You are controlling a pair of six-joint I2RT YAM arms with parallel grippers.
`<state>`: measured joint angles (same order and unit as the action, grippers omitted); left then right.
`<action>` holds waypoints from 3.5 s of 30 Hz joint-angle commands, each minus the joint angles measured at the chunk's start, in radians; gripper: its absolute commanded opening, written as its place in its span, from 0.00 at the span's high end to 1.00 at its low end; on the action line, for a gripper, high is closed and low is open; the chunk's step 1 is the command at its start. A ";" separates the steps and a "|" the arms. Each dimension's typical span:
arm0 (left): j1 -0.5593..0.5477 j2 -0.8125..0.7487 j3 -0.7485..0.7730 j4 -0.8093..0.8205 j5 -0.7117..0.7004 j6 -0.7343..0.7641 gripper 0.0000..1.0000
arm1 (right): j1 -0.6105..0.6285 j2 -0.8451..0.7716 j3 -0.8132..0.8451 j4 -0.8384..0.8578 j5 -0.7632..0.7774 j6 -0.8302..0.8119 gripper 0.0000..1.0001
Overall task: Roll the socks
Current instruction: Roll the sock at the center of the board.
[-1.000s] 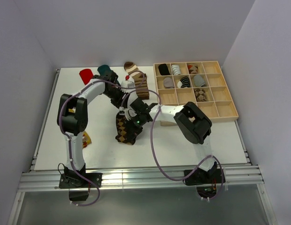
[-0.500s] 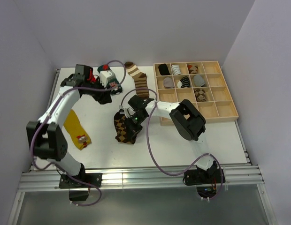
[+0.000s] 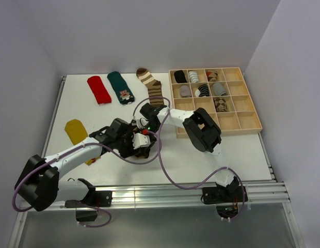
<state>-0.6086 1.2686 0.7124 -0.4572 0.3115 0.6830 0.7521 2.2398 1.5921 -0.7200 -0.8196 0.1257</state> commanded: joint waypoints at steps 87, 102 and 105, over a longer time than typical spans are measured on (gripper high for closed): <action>0.296 1.042 0.713 -0.900 0.482 0.369 1.00 | 0.345 -0.639 -0.608 0.738 0.878 -0.153 0.42; 0.276 1.063 0.726 -0.913 0.468 0.380 1.00 | 0.458 -0.477 -0.537 0.737 0.910 -0.178 0.38; 0.271 1.066 0.734 -0.913 0.471 0.372 1.00 | 0.472 -0.450 -0.524 0.742 0.916 -0.178 0.38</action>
<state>-0.3244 2.3032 1.4399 -1.4685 0.8845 0.9928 1.2064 1.7615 1.0294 0.0017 0.0666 -0.0322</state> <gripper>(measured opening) 0.058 0.615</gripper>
